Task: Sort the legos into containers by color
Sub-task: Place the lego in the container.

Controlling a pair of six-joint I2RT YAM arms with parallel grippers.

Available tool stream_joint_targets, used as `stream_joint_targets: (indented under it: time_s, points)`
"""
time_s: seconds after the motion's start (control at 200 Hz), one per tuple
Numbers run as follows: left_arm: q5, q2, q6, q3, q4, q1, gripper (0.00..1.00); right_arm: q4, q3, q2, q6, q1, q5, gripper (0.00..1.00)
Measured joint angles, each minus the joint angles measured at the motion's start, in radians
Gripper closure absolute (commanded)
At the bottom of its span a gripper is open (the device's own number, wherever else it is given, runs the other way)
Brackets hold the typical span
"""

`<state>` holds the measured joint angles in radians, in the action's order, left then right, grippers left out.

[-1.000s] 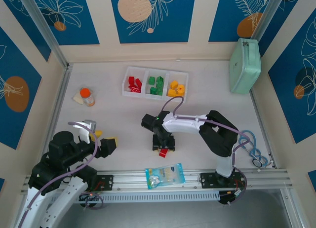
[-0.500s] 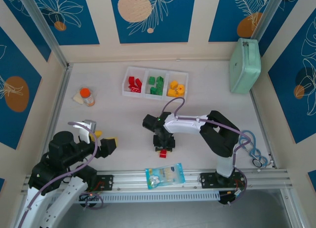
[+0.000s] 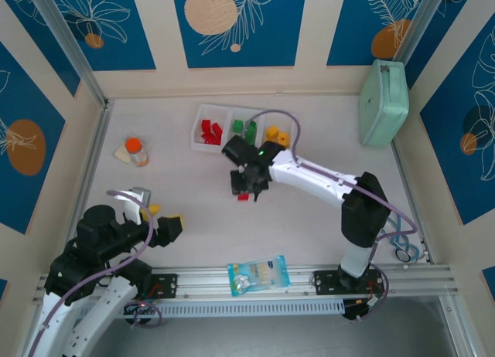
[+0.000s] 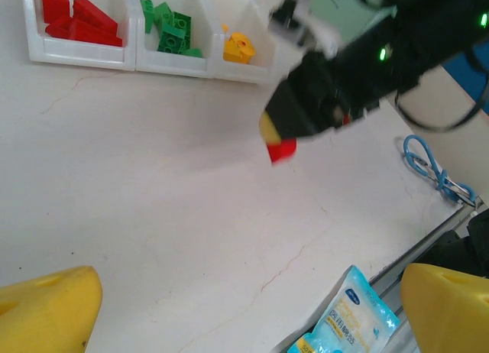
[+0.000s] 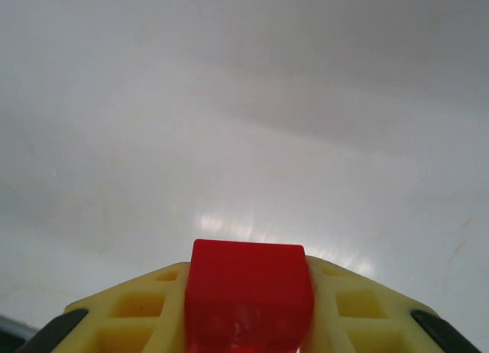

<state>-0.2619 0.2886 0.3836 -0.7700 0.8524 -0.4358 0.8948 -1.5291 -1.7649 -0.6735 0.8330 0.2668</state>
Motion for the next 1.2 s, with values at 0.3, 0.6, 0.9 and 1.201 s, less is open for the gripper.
stream_joint_targets:
  time_s: [0.3,0.6,0.9,1.201]
  points:
    - [0.0,0.003,0.0,0.0,0.0,0.0,0.0,-0.104,-0.201,-0.11,0.292,-0.297,-0.012,0.79]
    - [0.008,0.009,0.0,0.0,0.0,0.0,0.0,-0.078,-0.444,-0.404,0.429,-0.465,-0.056,0.8]
    - [0.027,0.009,0.0,0.0,0.0,0.0,0.0,-0.012,-0.657,-0.471,0.441,-0.46,-0.153,0.8]
    - [0.035,0.009,0.001,0.0,0.0,0.0,0.0,-0.116,-0.91,-0.597,0.378,-0.347,-0.367,0.8]
